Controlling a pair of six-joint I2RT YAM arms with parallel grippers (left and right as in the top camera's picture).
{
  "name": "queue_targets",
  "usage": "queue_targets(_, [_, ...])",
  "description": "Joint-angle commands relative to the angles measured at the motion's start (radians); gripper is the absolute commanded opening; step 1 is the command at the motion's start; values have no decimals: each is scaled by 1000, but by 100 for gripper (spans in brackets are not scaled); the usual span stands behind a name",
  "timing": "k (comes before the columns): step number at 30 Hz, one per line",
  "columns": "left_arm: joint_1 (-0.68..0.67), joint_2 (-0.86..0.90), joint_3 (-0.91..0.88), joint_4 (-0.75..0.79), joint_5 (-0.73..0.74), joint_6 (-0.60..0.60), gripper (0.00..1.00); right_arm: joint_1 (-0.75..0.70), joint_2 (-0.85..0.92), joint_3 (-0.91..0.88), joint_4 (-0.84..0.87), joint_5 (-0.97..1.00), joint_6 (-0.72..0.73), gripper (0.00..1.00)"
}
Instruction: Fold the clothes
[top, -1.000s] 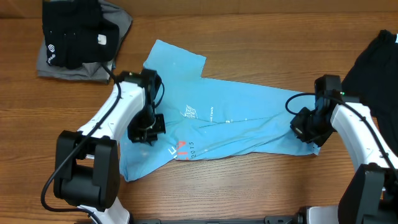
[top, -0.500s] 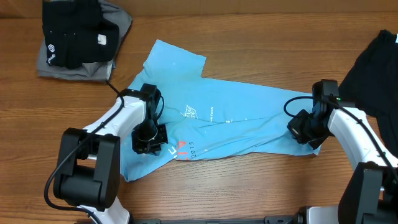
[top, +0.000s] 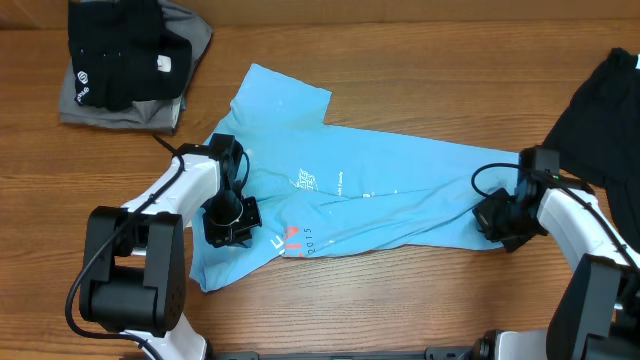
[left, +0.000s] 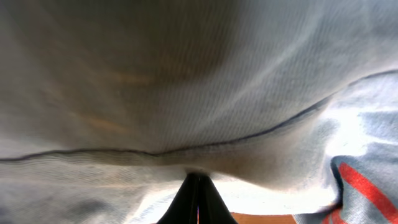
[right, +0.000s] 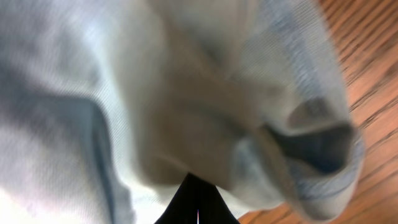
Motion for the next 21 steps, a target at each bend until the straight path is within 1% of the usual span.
queue_targets(1, [3,-3,-22,7,45,-14,4,-36,-2,-26,13,-29,4,4])
queue_targets(10, [11,-2,-24,16,14,-15,4,-40,-2,-29,27,-31,4,4])
queue_targets(21, [89,-2,-72,37,20,-35,4,-40,-2,-29,26,-30,26,4])
